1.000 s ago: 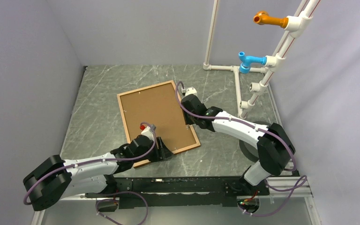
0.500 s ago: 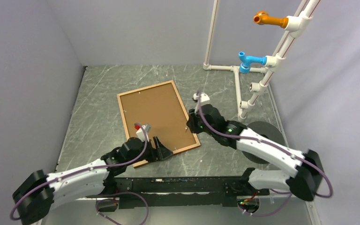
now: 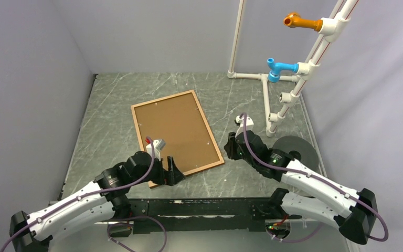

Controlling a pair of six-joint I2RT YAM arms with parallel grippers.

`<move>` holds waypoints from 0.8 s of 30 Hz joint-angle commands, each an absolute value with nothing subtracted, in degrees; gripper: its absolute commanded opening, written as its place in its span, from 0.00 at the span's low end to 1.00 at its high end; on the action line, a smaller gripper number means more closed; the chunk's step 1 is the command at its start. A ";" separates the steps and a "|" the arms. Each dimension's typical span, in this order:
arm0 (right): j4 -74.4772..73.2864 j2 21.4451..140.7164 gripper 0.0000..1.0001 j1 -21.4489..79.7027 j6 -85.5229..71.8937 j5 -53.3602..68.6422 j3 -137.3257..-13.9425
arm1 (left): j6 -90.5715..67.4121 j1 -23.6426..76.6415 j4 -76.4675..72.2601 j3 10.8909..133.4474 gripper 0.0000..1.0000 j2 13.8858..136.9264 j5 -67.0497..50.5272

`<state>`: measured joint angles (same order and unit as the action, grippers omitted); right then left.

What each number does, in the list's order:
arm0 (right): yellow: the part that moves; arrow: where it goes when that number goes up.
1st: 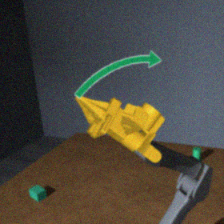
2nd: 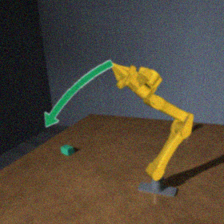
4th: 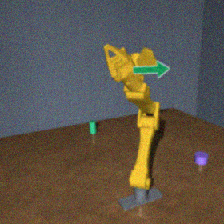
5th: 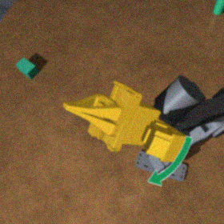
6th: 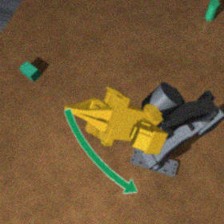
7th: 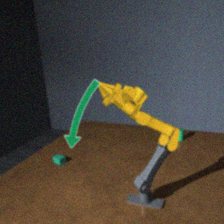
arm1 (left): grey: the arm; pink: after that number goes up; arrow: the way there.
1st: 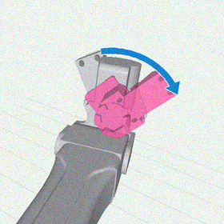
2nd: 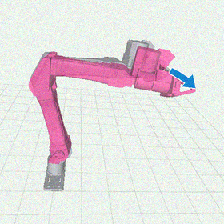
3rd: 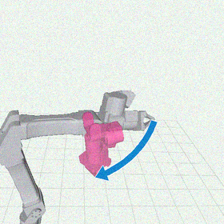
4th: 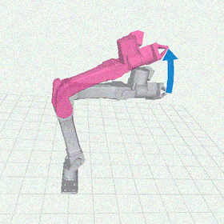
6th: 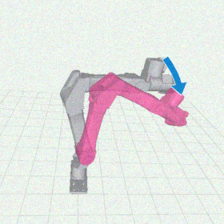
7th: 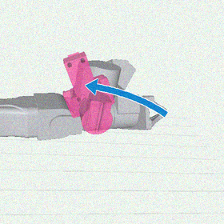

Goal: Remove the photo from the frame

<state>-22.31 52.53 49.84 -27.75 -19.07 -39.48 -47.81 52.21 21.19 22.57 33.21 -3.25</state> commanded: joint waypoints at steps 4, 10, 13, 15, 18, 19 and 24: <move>-26.24 47.92 0.00 49.75 -28.79 -22.40 -40.82 | -36.02 52.36 32.06 31.25 0.99 40.35 -0.22; -28.38 44.12 0.00 49.74 -30.19 -22.69 -40.85 | -23.70 54.47 31.95 40.12 0.99 56.19 2.96; -29.64 42.78 0.00 49.55 -30.10 -23.92 -41.05 | -16.82 58.93 29.11 44.02 0.96 62.46 7.34; -31.70 42.44 0.00 49.48 -30.51 -23.89 -42.22 | -13.59 61.29 27.55 45.38 0.90 66.45 11.61; -30.20 39.65 0.00 49.49 -30.28 -22.46 -40.05 | -9.31 65.23 25.76 46.97 0.84 73.33 16.70; -30.42 38.66 0.00 49.51 -30.46 -22.49 -39.51 | -8.88 66.49 26.06 47.65 0.81 75.54 18.31; -33.59 35.32 0.00 49.48 -30.77 -23.27 -40.39 | -11.11 69.44 27.04 49.20 0.75 83.22 22.21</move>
